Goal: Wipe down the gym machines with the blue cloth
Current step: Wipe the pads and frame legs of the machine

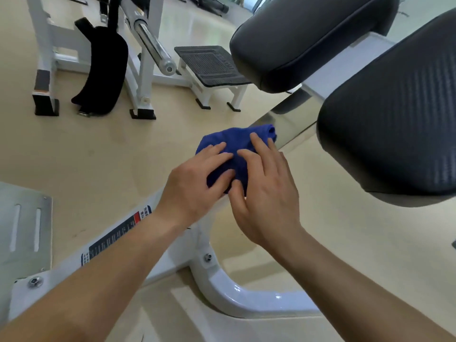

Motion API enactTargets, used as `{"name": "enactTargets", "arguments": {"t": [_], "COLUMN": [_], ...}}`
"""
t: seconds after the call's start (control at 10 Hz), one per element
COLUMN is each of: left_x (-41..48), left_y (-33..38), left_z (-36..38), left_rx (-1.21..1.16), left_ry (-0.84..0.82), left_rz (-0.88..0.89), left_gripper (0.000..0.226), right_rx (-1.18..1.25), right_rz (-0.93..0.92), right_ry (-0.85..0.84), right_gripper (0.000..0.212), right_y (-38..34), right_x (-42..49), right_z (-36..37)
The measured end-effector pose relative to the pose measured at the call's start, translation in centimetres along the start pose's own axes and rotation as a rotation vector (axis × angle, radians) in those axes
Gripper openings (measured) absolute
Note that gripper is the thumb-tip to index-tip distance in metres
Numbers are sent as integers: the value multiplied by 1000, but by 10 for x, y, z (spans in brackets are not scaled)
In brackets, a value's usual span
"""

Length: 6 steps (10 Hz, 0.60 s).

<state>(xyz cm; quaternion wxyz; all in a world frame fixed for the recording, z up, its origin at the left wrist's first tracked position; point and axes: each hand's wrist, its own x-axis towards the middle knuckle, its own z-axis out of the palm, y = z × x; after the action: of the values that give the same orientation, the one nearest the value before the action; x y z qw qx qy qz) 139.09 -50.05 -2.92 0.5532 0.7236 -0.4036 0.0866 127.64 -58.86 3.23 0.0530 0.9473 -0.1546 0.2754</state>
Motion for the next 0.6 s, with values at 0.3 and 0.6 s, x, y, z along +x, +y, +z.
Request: {"name": "enactTargets", "arguments": {"t": [0.3, 0.6], "left_x": [29, 37], "left_y": [25, 63], "left_z": [9, 13], "left_rx": [48, 164], "left_ry": [-313, -365], "left_rz": [-53, -59], "left_gripper": [57, 54], "right_rx": [-3, -305], "right_rz": [-39, 72], "right_ry": [-12, -41], "right_gripper": [37, 45], "right_y": [-3, 32], "right_x": [35, 84], "right_z": [-68, -175]}}
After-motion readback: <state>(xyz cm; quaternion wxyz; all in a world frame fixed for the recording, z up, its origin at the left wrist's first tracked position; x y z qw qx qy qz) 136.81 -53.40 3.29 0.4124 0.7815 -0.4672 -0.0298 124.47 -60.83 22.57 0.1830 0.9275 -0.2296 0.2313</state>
